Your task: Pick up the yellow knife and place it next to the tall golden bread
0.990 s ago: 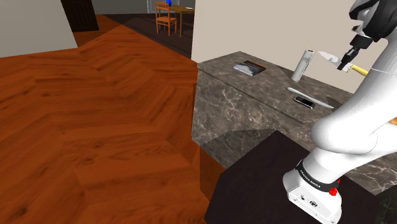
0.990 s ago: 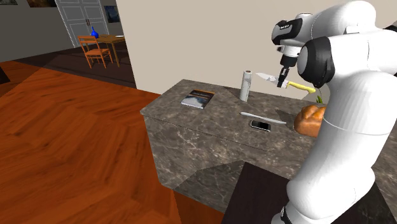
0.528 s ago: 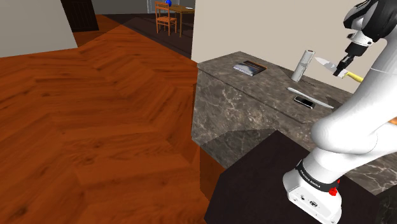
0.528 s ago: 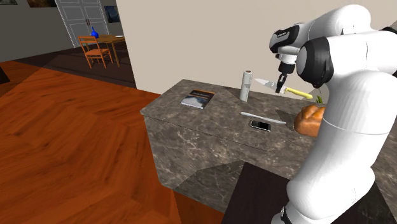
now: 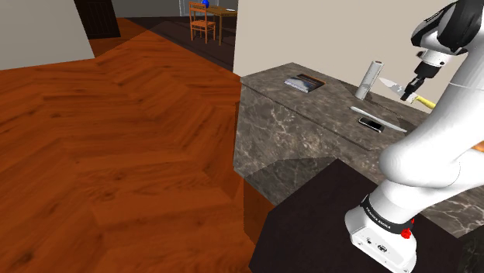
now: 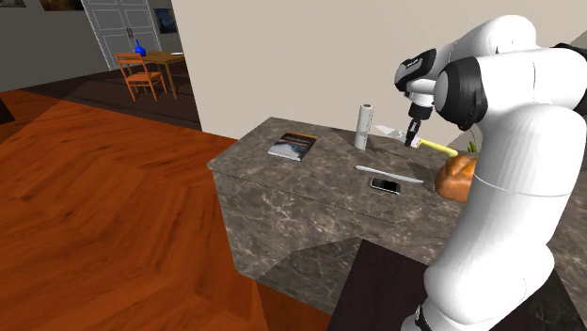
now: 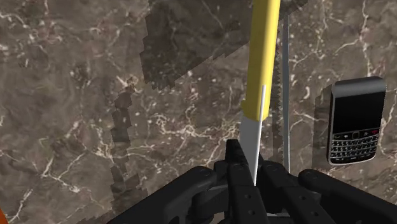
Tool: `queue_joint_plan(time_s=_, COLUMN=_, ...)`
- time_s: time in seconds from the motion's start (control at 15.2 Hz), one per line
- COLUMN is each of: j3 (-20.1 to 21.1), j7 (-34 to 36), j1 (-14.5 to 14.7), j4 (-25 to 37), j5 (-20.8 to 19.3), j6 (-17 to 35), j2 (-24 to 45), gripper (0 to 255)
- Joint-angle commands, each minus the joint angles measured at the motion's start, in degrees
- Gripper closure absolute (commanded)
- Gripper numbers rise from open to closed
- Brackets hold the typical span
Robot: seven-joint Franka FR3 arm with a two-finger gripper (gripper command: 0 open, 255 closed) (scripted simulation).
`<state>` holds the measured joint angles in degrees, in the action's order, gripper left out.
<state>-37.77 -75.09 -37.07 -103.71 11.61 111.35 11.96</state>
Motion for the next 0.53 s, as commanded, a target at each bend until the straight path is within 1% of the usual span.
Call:
queue_joint_plan(time_s=0.0, j3=0.12, j7=-0.31, j1=-0.04, j4=-1.13, j5=0.40, j6=1.48, j2=0.44, gripper=255)
queue_joint_plan(time_s=0.46, j3=0.65, j7=-1.70, j1=-0.43, j4=-4.26, j5=2.18, j6=6.15, j2=2.53, gripper=255)
